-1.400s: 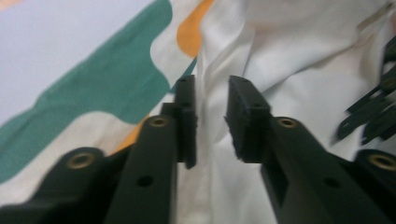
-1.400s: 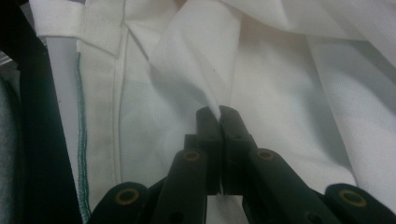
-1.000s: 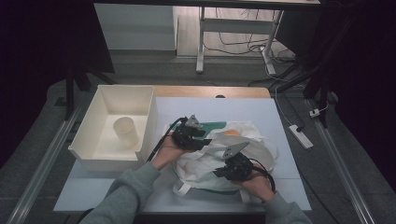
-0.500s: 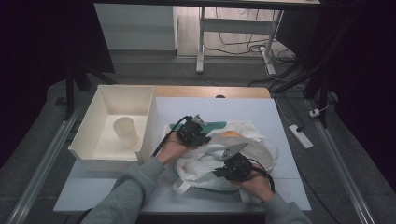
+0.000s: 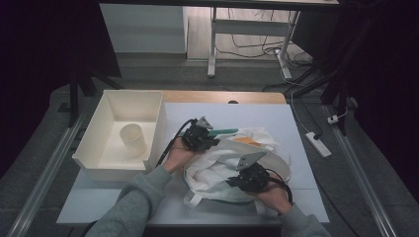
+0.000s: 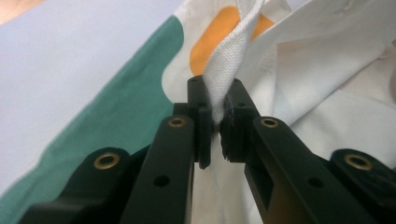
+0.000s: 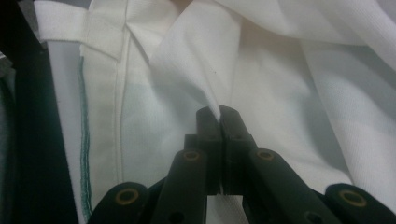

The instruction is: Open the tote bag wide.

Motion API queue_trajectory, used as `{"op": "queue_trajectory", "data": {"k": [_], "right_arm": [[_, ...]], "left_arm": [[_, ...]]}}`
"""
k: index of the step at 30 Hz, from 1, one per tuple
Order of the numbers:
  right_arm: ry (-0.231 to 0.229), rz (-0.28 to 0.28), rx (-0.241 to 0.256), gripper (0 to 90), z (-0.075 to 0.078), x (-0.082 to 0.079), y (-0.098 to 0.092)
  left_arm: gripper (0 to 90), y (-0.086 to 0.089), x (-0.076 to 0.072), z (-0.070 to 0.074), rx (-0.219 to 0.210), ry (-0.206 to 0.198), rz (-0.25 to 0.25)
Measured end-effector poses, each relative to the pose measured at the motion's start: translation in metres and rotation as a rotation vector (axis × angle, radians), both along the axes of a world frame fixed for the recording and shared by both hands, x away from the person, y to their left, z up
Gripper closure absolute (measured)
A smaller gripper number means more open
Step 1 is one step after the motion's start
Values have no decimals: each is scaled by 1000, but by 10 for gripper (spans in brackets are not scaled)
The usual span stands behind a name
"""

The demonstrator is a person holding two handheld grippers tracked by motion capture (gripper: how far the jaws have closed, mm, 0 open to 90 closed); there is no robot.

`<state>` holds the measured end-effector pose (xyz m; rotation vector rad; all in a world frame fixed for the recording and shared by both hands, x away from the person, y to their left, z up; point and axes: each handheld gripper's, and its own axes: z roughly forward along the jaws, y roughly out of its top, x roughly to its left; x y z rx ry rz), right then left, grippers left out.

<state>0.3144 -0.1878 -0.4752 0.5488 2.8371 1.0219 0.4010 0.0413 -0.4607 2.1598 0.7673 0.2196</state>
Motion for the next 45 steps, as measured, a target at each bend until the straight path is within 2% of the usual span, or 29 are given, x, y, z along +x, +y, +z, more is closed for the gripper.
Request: {"op": "queue_trajectory", "data": {"k": [6, 15, 21, 32, 40, 45], "right_arm": [[-20, -7, 15, 885, 6, -10, -8], [-42, 8, -4, 885, 11, -25, -12], [-35, 17, -4, 885, 9, -30, -15], [-20, 55, -39, 885, 5, -43, -12], [8, 44, -31, 885, -2, -40, -12], [-5, 49, -35, 884, -2, -42, -10]], "left_arm": [[831, 10, 3, 4, -44, -2, 36], [833, 21, 9, 2, -59, -3, 88], [832, 22, 11, 0, -56, 2, 101], [832, 23, 13, -3, -63, 13, 117], [831, 22, 15, -8, -57, 21, 119], [830, 22, 16, -10, -53, 26, 120]]}}
